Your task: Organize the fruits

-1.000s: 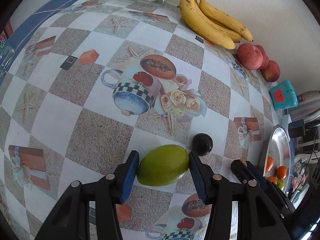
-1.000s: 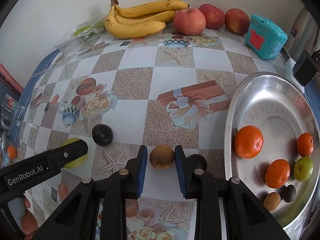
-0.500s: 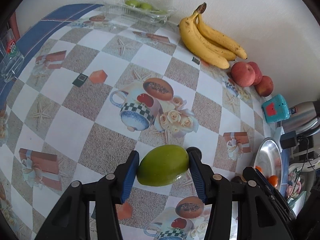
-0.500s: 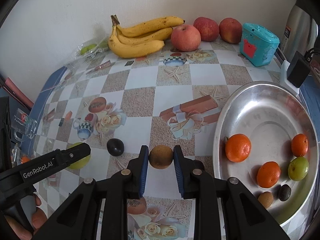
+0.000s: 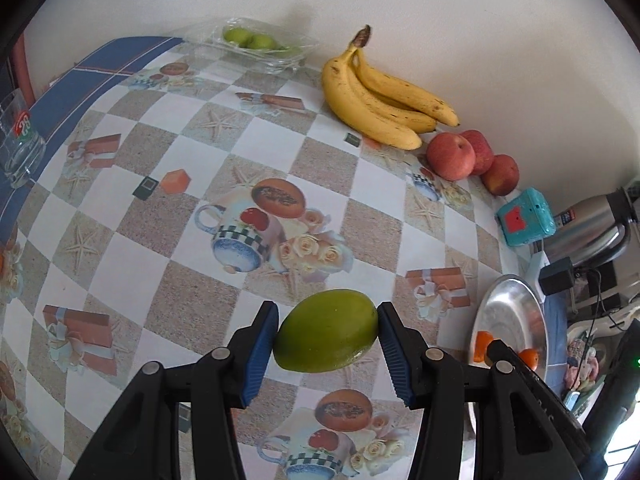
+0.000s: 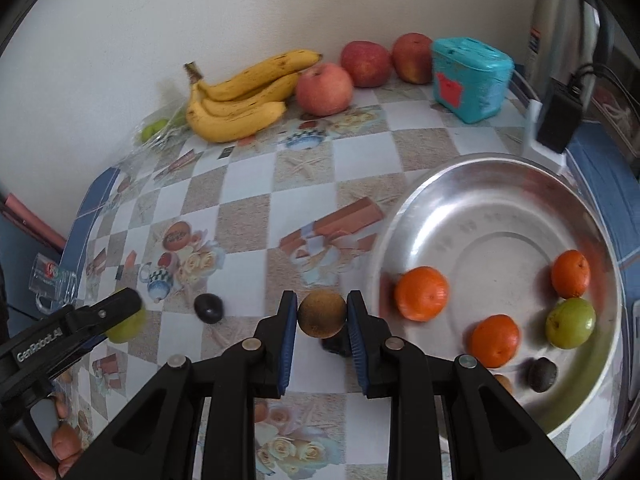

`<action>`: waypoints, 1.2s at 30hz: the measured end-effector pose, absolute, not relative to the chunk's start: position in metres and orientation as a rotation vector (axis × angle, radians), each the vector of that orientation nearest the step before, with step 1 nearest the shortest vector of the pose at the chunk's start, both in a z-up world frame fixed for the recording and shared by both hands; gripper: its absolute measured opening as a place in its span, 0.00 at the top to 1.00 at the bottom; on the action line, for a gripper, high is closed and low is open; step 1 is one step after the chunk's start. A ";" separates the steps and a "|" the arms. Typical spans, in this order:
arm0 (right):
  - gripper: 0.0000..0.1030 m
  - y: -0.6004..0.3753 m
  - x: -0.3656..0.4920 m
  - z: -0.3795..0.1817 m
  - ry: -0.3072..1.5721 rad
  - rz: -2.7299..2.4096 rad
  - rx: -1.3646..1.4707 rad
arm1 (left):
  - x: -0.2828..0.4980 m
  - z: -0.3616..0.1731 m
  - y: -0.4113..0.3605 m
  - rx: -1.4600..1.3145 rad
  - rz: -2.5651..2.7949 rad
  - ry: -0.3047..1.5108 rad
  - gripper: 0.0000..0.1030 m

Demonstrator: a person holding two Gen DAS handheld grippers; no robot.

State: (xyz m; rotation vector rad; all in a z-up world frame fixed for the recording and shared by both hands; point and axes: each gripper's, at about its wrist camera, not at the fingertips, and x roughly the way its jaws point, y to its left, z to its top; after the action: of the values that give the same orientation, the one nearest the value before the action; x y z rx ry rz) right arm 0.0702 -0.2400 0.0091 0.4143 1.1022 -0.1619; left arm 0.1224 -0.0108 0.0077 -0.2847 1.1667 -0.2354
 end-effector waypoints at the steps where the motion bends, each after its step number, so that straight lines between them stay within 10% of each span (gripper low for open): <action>1: 0.75 -0.247 0.067 0.009 1.103 -0.186 0.417 | 0.121 0.010 -0.016 -0.277 -0.247 1.164 0.48; 36: 0.74 -0.361 0.006 -0.004 1.085 -0.353 0.626 | 0.041 -0.011 -0.217 0.141 -0.586 1.059 0.48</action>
State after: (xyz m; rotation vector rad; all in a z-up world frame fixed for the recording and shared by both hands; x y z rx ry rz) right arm 0.0061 -0.3614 -0.0040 0.6262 1.0852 -0.3531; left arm 0.0406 -0.2169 -0.0110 0.1406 1.0590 -0.5856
